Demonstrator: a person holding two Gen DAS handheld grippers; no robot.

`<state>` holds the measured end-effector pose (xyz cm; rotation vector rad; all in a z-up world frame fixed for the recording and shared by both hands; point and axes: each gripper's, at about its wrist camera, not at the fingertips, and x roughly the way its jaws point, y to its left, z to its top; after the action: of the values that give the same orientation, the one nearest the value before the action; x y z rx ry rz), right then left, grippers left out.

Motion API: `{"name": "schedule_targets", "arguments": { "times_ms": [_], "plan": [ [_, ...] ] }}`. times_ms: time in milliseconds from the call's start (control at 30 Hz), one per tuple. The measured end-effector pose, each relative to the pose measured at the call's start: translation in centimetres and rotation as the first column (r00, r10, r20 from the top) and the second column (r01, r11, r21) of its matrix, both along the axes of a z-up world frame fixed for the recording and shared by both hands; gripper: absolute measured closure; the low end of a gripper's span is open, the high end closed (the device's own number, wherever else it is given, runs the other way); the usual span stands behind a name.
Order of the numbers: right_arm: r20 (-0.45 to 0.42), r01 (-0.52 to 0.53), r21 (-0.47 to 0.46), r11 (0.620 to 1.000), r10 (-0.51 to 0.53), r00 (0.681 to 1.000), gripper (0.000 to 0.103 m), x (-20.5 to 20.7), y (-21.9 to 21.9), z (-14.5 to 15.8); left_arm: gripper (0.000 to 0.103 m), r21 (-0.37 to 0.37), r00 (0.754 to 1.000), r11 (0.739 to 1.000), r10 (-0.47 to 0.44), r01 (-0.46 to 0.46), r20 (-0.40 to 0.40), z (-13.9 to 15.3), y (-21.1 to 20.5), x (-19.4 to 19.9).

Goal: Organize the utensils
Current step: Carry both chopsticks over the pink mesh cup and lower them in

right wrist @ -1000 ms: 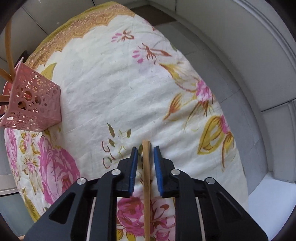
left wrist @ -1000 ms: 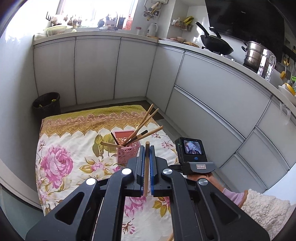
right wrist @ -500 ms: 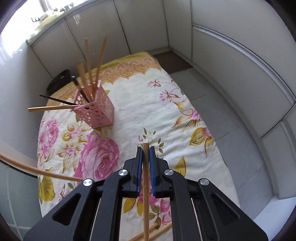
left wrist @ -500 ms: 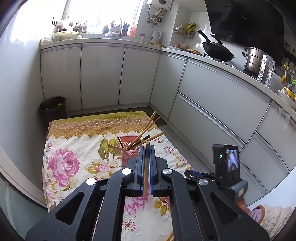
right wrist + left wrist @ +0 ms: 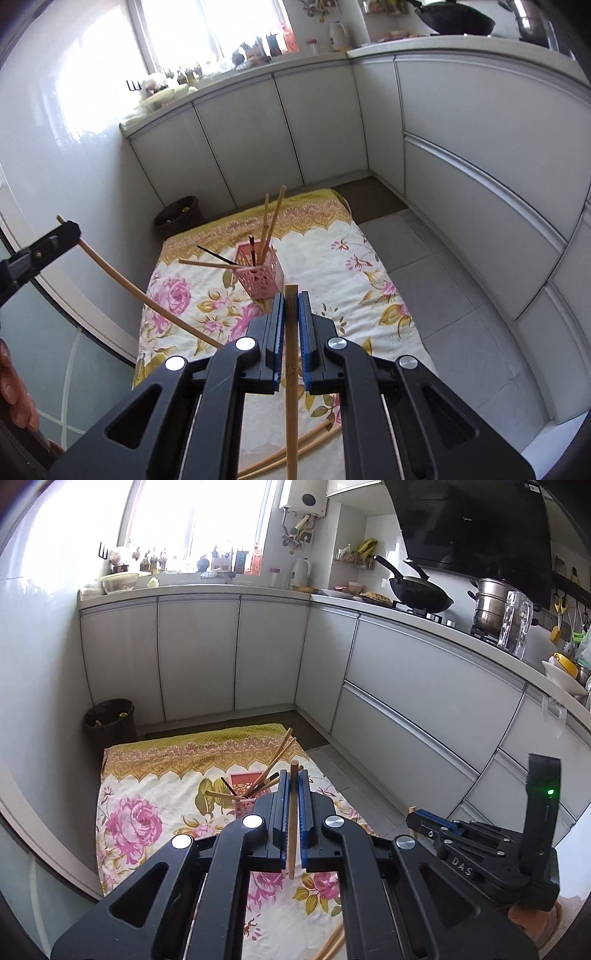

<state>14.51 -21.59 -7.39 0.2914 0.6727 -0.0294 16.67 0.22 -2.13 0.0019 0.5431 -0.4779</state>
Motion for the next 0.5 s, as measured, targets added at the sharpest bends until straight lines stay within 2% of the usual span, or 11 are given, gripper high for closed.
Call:
{"name": "schedule_targets", "arguments": {
  "times_ms": [233,400,500],
  "plan": [
    [0.165,-0.004,0.039,0.999,-0.003,0.986,0.095,-0.3,-0.5,5.7,0.1,-0.007,0.999,0.999,0.041,-0.04,0.031,1.3,-0.7,1.8],
    [0.28,-0.011,0.077,0.997,-0.011,0.96,0.095,1.7,-0.4,9.3,0.1,-0.006,0.995,0.997,0.081,-0.081,0.056,1.9,-0.9,4.8],
    [0.35,-0.006,0.067,0.998,-0.018,0.937,0.095,3.4,-0.1,11.5,0.1,-0.007,0.991,0.995,0.103,-0.102,0.088,2.9,-1.2,6.8]
  ]
}}
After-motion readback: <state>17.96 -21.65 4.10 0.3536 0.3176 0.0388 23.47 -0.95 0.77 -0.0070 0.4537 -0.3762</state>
